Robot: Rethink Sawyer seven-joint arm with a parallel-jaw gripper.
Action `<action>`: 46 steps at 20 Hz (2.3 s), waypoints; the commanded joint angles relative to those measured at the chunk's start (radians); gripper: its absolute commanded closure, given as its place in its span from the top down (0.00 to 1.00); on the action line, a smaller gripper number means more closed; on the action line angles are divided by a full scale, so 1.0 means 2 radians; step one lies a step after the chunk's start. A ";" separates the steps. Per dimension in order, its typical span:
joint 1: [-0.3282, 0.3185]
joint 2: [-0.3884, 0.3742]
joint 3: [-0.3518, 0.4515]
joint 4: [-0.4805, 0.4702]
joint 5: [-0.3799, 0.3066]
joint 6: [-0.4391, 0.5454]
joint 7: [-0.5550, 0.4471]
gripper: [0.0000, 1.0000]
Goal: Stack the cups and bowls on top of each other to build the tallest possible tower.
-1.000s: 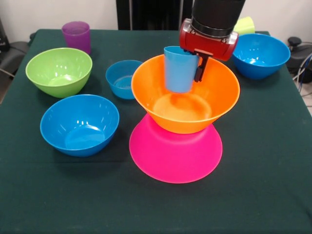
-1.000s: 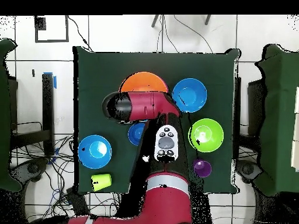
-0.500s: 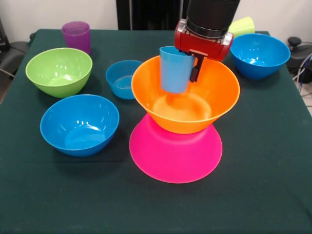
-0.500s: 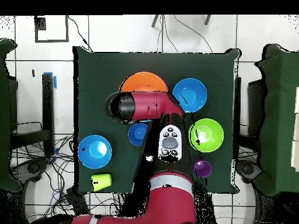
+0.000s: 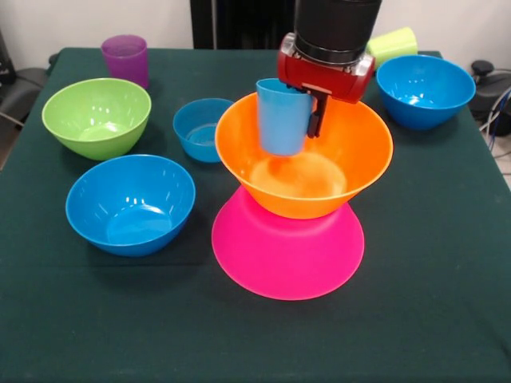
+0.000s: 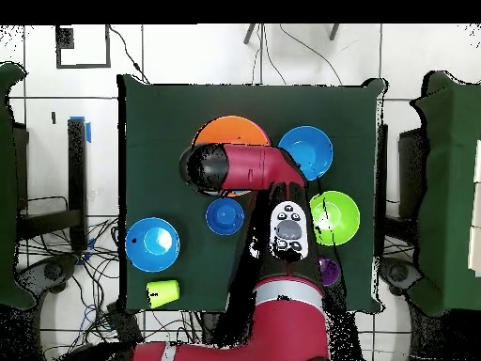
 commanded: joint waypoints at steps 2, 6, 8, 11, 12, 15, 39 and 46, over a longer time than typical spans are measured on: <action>-0.012 0.023 0.063 0.020 0.023 0.050 0.007 0.00; -0.013 0.023 0.064 0.024 0.028 0.050 0.008 0.00; -0.011 0.024 0.062 0.024 0.030 0.057 0.012 0.00; -0.007 0.026 0.056 0.024 0.037 0.070 0.025 0.00; -0.005 0.026 0.055 0.025 0.040 0.074 0.029 0.00; -0.003 0.026 0.052 0.024 0.043 0.082 0.030 0.00; 0.007 0.041 0.036 0.011 0.069 0.123 0.055 0.00; -0.021 0.074 0.060 -0.079 -0.012 0.047 -0.081 0.00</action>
